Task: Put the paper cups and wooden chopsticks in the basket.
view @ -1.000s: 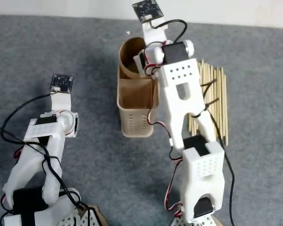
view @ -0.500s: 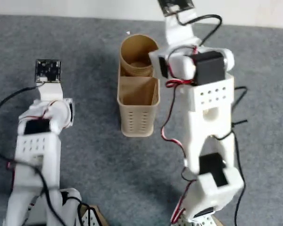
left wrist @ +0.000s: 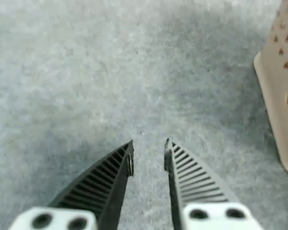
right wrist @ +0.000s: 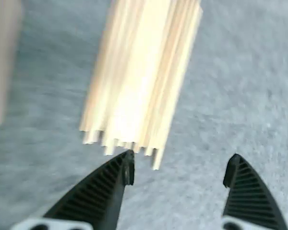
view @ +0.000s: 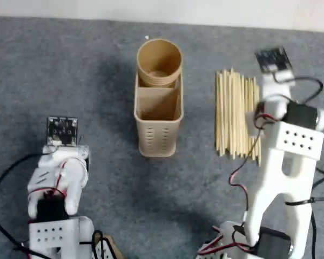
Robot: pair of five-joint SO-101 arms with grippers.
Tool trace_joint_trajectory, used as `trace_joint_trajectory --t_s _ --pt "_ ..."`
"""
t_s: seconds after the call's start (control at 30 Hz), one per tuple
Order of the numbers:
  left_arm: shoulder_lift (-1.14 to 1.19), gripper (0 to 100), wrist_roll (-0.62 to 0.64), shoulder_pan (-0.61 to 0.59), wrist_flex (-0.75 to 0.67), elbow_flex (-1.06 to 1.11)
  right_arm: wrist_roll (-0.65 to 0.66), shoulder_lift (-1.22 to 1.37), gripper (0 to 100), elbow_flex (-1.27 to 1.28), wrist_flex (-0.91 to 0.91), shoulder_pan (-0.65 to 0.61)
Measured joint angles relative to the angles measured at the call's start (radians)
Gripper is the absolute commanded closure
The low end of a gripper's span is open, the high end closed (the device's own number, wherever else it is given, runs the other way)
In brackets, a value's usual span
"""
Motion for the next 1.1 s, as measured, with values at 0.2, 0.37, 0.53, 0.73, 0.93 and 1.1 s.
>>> trace_joint_trajectory --t_s 0.2,0.37,0.53,0.73,0.93,1.1 --pt "-0.104 86 -0.014 0.000 -0.002 0.074 0.121 0.158 70.6 0.173 -0.330 0.025" --pt "-0.115 86 -0.014 0.002 -0.005 0.083 0.035 0.331 81.6 0.147 -0.436 0.028" --pt "-0.115 86 -0.014 0.000 -0.008 0.084 -0.044 0.560 83.7 0.018 -0.448 0.031" --pt "-0.115 86 -0.014 0.000 -0.008 0.084 -0.051 0.761 82.3 -0.135 -0.448 0.061" --pt "-0.115 86 -0.014 0.000 -0.008 0.084 -0.052 0.783 97.4 -0.170 -0.446 0.064" --pt "-0.115 86 -0.014 0.000 -0.008 0.084 -0.055 0.784 99.1 -0.186 -0.448 0.068"
